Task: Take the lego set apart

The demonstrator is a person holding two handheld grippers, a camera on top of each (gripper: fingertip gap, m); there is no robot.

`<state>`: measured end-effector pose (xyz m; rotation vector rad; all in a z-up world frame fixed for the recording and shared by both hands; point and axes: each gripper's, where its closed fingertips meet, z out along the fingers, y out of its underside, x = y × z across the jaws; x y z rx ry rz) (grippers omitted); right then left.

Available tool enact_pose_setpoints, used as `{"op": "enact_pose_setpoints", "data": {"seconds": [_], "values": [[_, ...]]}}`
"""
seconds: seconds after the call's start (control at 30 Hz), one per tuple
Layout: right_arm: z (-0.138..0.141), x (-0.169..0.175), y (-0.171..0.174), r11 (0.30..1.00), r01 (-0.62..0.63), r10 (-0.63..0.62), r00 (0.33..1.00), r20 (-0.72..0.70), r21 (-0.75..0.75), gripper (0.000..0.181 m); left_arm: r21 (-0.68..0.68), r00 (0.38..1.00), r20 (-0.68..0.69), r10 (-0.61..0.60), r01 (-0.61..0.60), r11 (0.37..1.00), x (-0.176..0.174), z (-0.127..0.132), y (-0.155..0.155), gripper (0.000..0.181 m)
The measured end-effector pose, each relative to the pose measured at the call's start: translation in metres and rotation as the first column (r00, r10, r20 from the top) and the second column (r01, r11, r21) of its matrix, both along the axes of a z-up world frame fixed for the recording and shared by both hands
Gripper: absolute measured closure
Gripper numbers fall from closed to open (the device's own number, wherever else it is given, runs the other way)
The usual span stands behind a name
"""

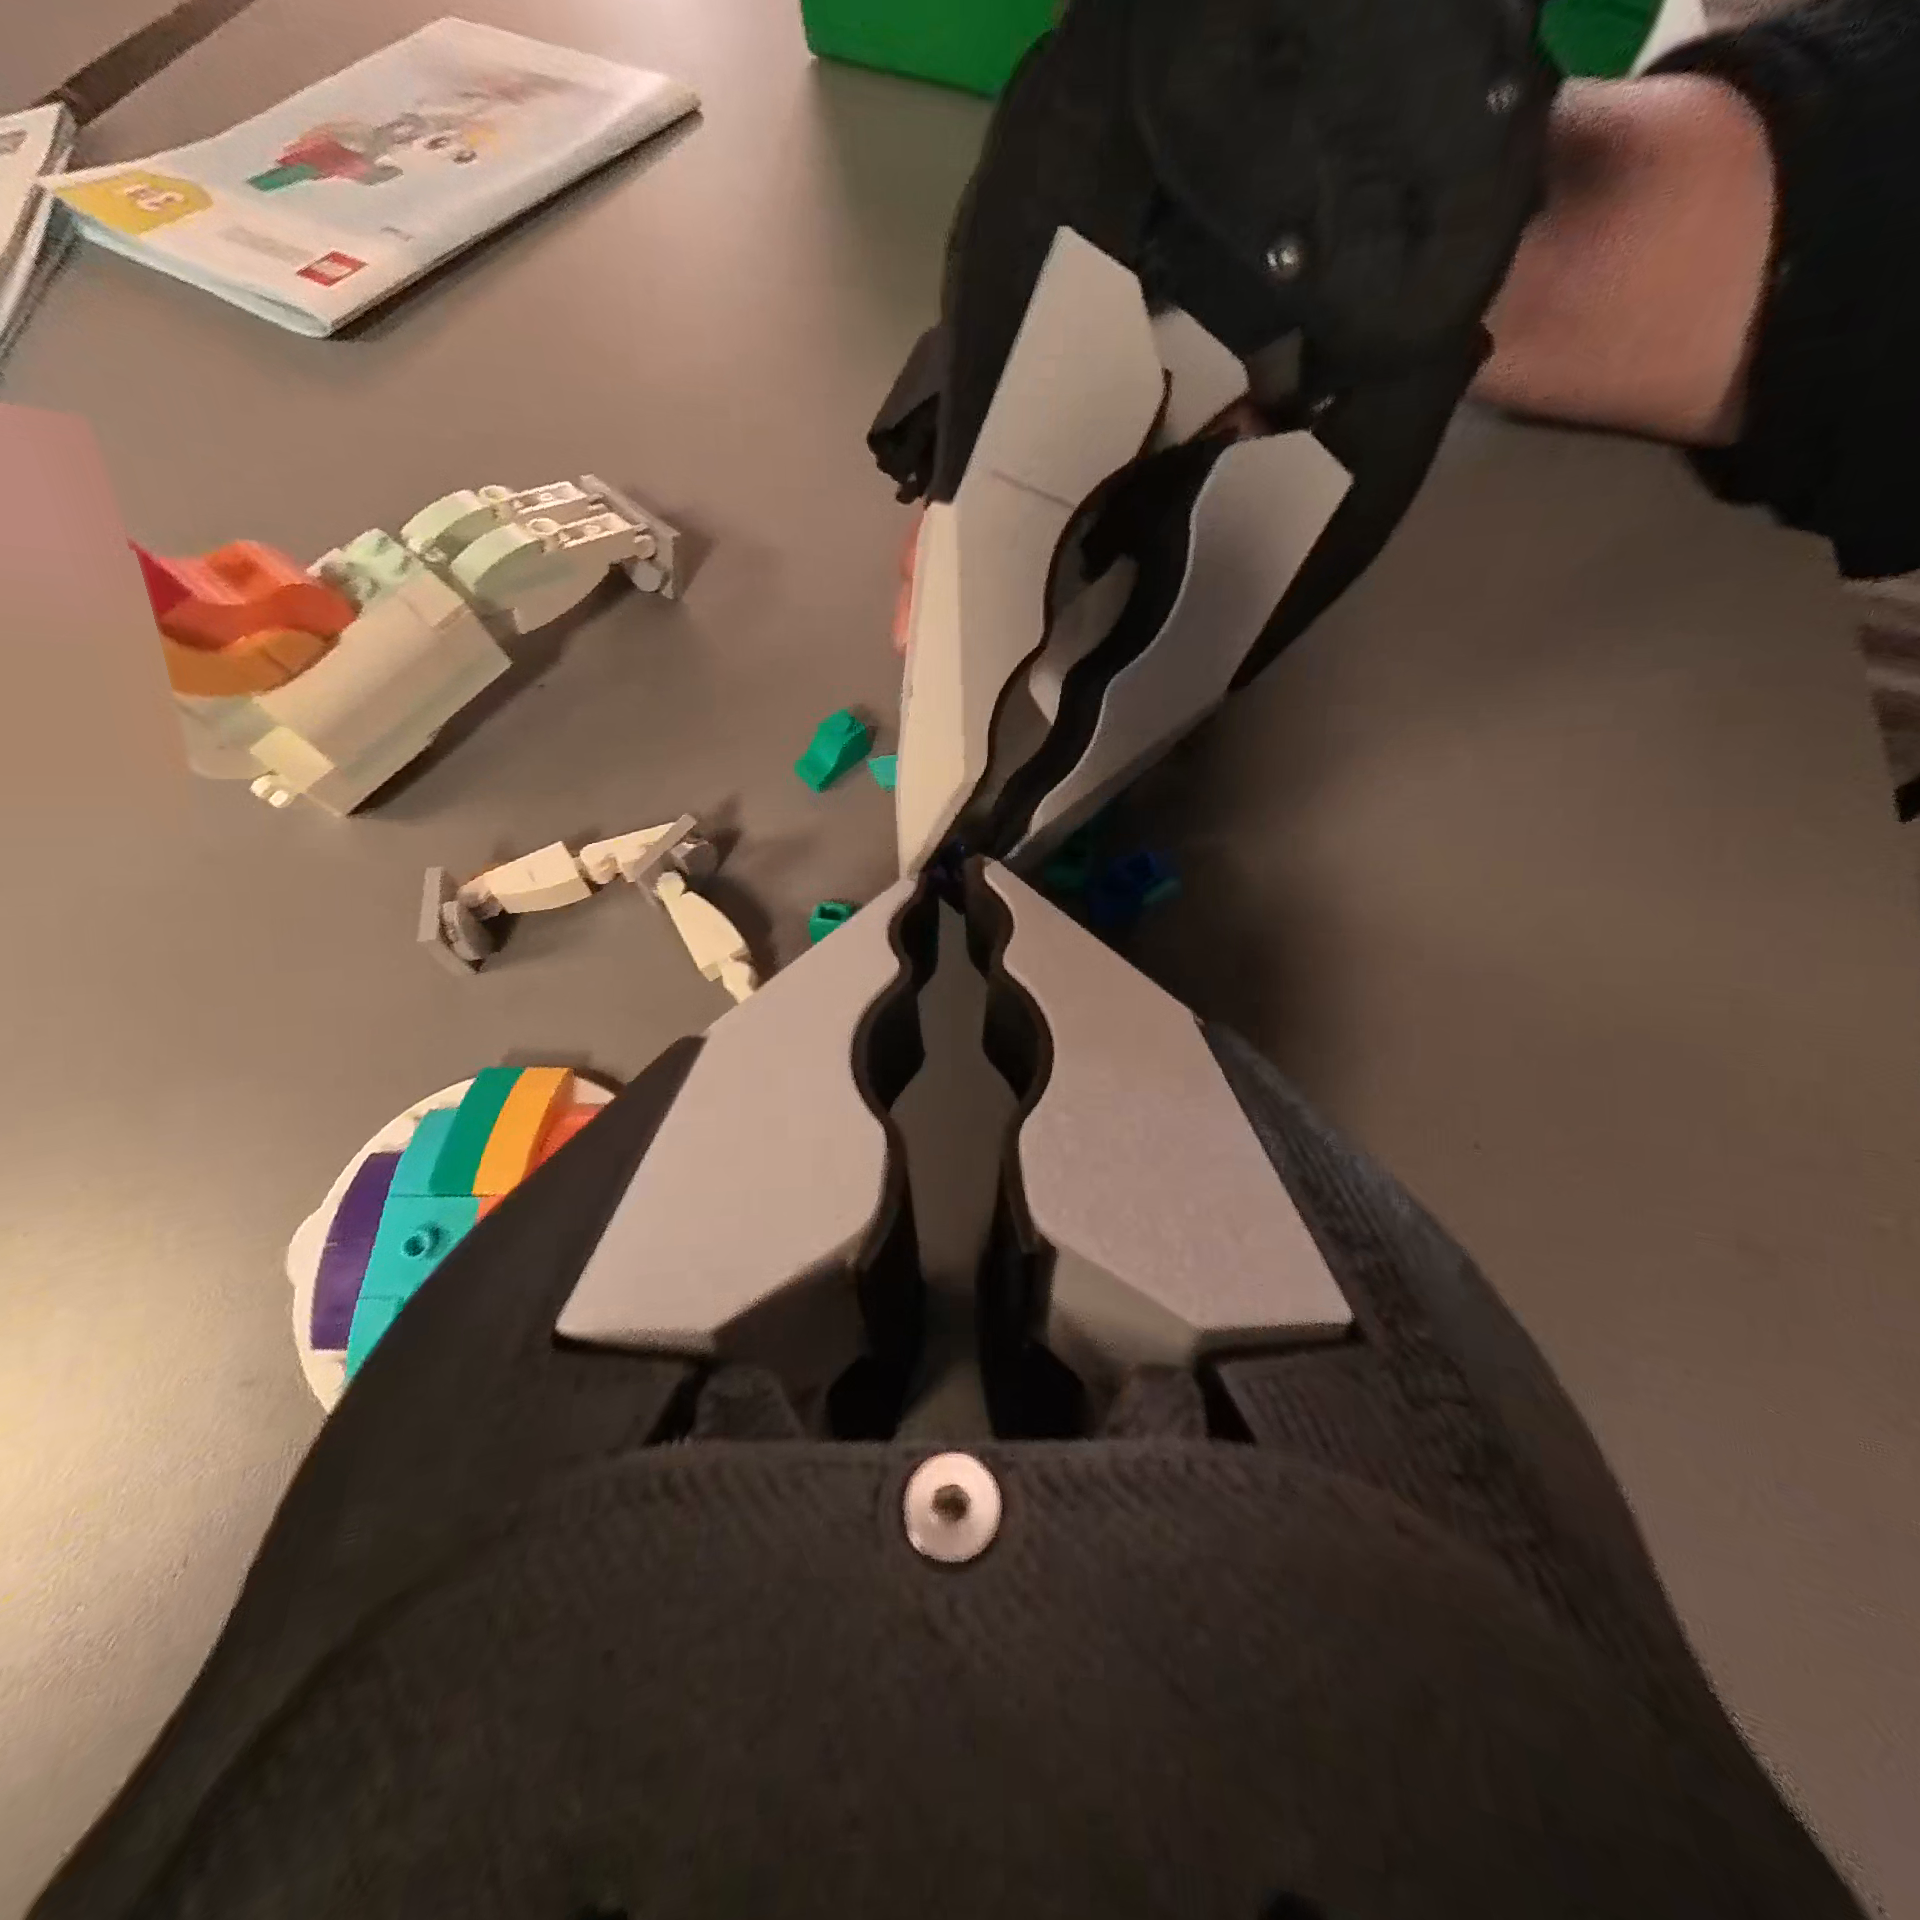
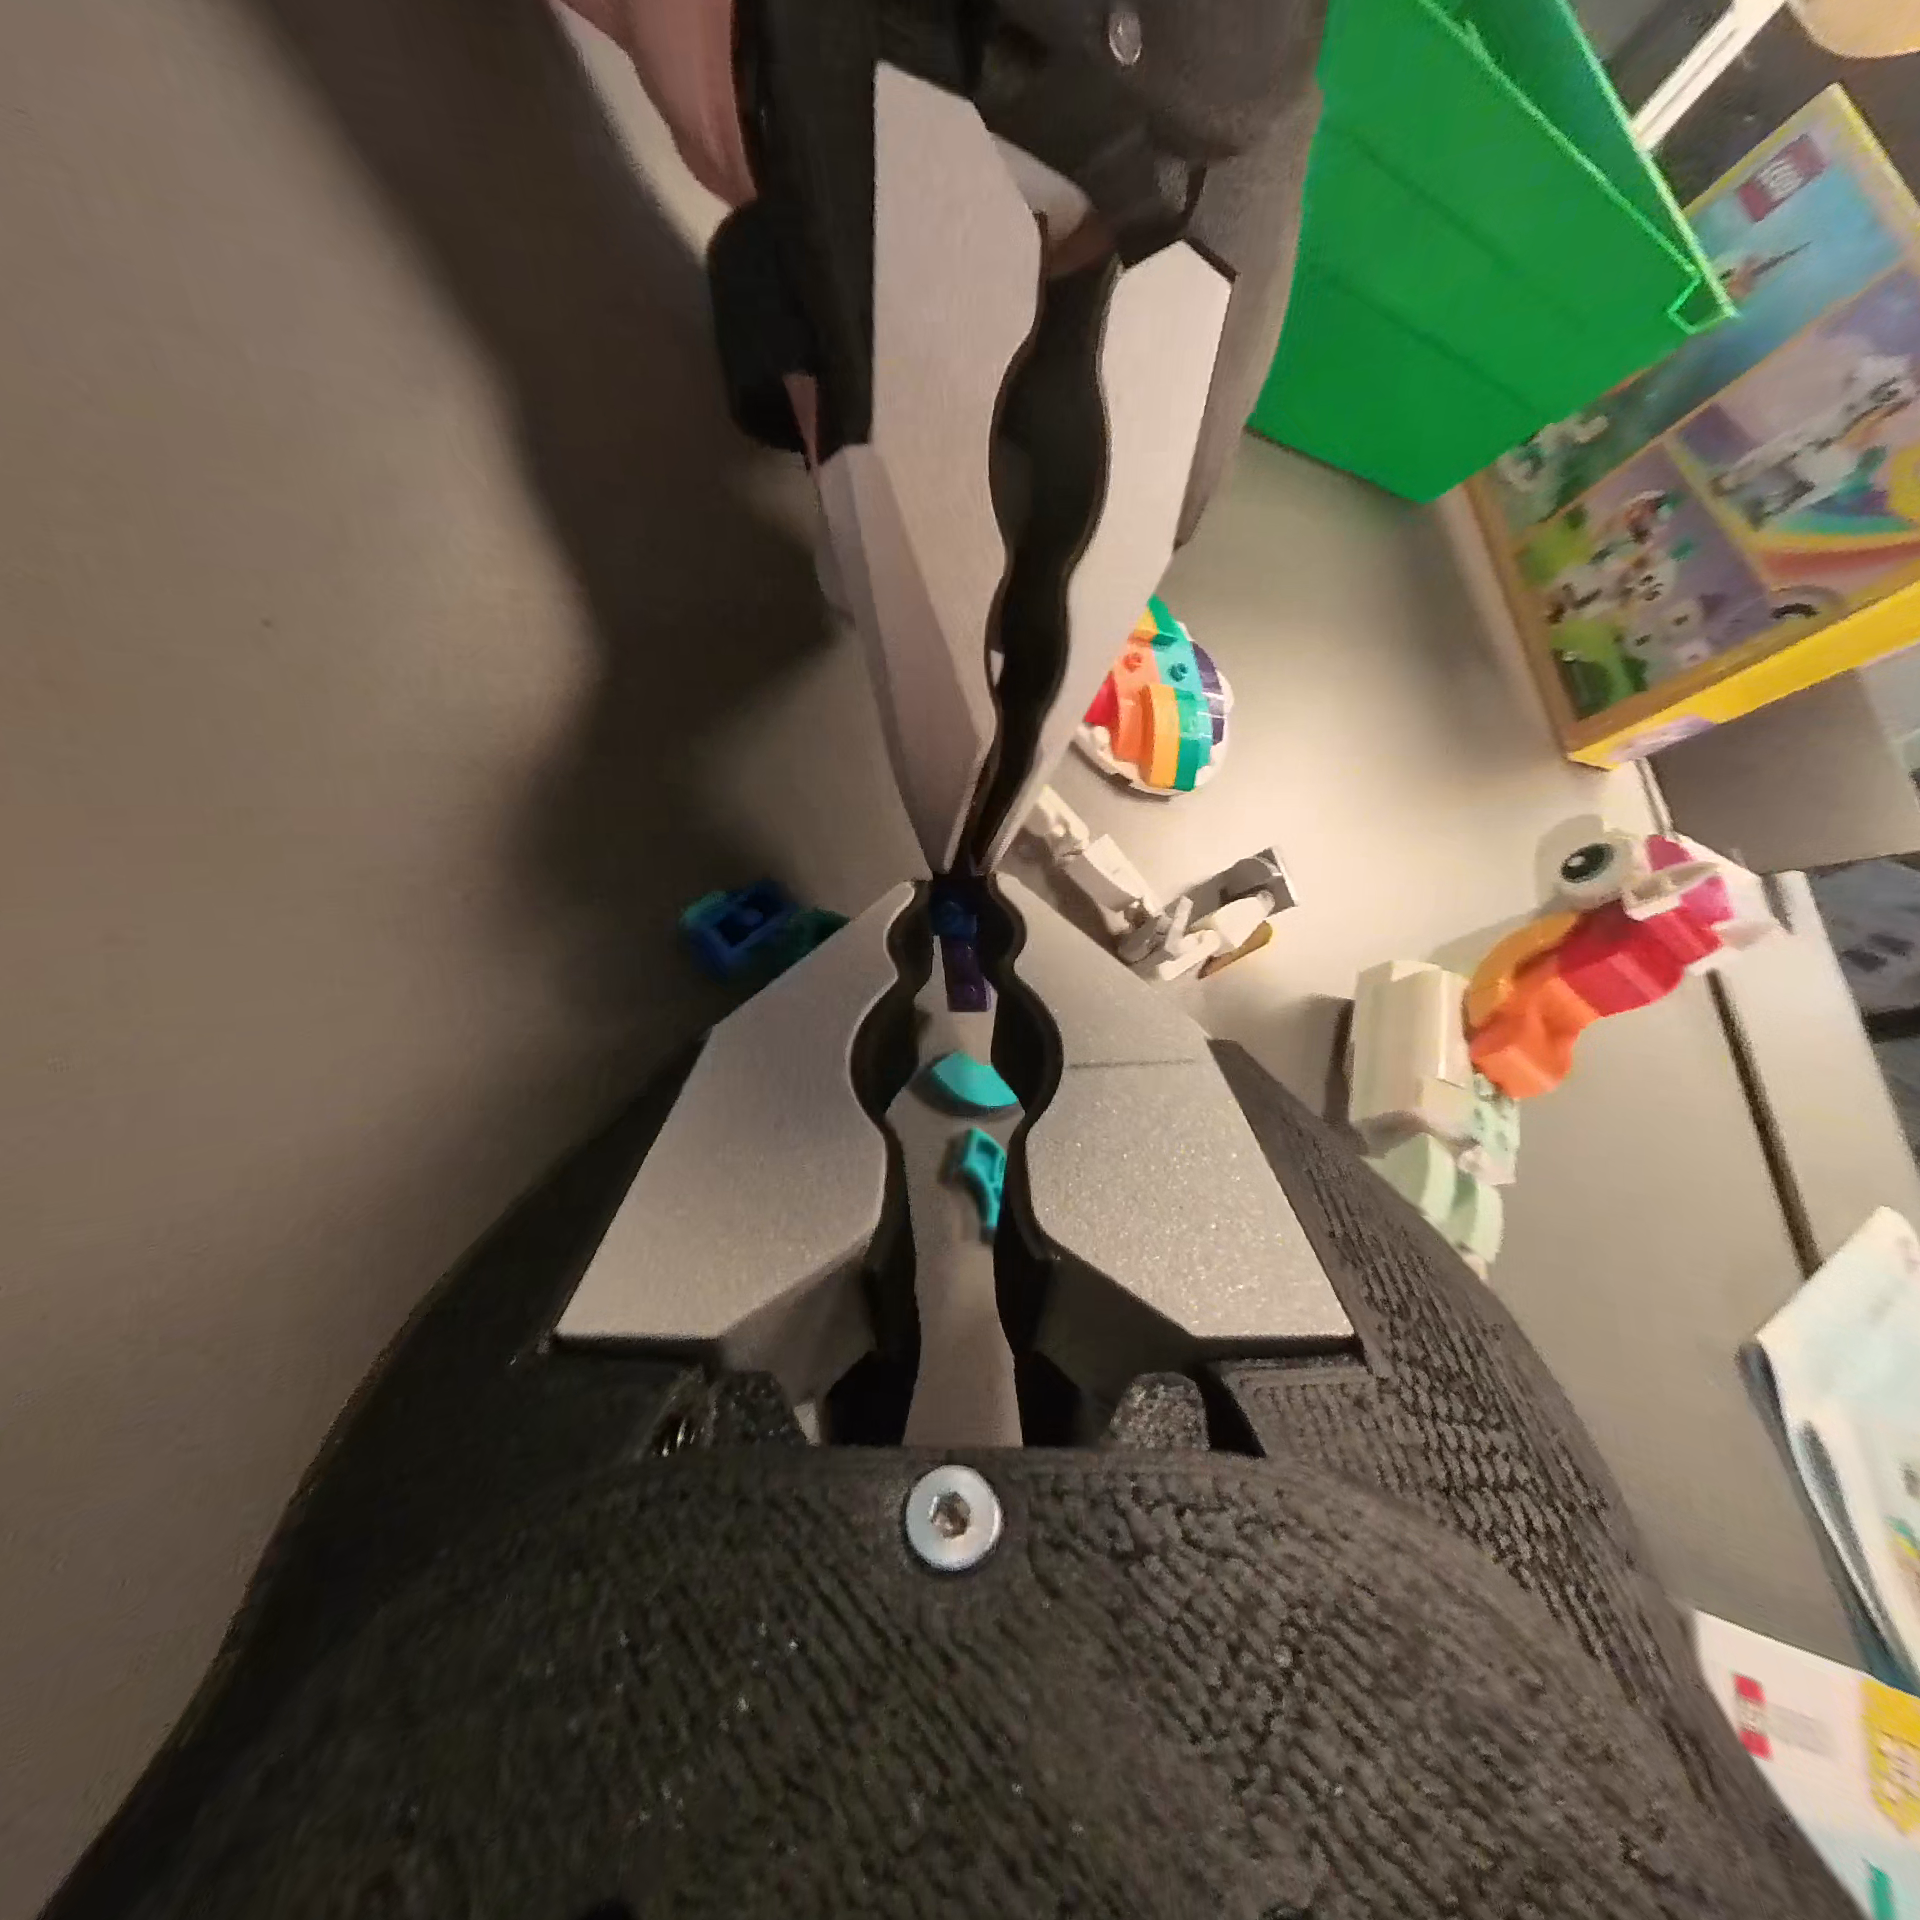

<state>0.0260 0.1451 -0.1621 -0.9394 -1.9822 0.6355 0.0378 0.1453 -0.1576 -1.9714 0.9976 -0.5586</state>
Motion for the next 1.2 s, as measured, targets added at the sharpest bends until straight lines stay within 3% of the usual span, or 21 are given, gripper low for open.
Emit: {"op": "enact_pose_setpoints", "data": {"seconds": [0.2,0.4,0.57,0.7,0.73,0.8,0.9,0.93,1.07,1.2], "values": [[0.003,0.008,-0.008,0.995,-0.032,0.034,0.999,0.02,-0.097,0.175,0.094,0.997,-0.039,-0.072,0.075,0.993,0.008,0.004,-0.007,0.177],[0.022,0.005,-0.001,0.993,0.005,-0.018,0.994,-0.11,-0.114,0.171,0.039,0.996,0.072,0.051,-0.054,0.998,-0.005,0.013,0.005,0.177],[0.019,0.025,-0.011,0.923,-0.031,0.047,0.998,0.033,-0.383,0.166,-0.122,0.995,0.048,0.089,-0.083,0.989,-0.011,-0.003,0.0,0.177],[0.005,0.037,-0.013,0.9,0.013,0.06,0.986,0.154,-0.437,0.167,-0.171,0.994,0.022,0.104,-0.098,0.98,-0.013,-0.011,-0.002,0.177],[0.003,0.038,-0.012,0.9,0.025,0.057,0.983,0.172,-0.436,0.166,-0.17,0.994,0.015,0.109,-0.105,0.98,-0.014,-0.012,-0.002,0.176],[-0.003,0.039,-0.013,0.905,0.04,0.055,0.977,0.208,-0.424,0.163,-0.168,0.992,-0.001,0.123,-0.121,0.978,-0.015,-0.013,-0.001,0.156],[-0.011,0.04,-0.015,0.923,0.041,0.06,0.967,0.248,-0.384,0.164,-0.133,0.995,0.02,0.098,-0.095,0.987,-0.01,-0.008,-0.002,0.141],[-0.011,0.039,-0.016,0.927,0.035,0.061,0.968,0.242,-0.373,0.173,-0.113,0.997,0.041,0.071,-0.066,0.991,-0.006,-0.003,-0.004,0.141],[-0.001,0.025,-0.008,0.99,-0.024,0.037,0.995,0.092,-0.14,0.175,0.004,0.997,0.078,-0.017,0.016,1.0,0.006,0.012,-0.011,0.141],[0.01,0.016,-0.015,0.997,-0.053,0.053,0.999,0.006,-0.05,0.176,0.2,0.998,-0.048,-0.051,0.06,0.978,0.008,0.016,-0.011,0.142]]}}
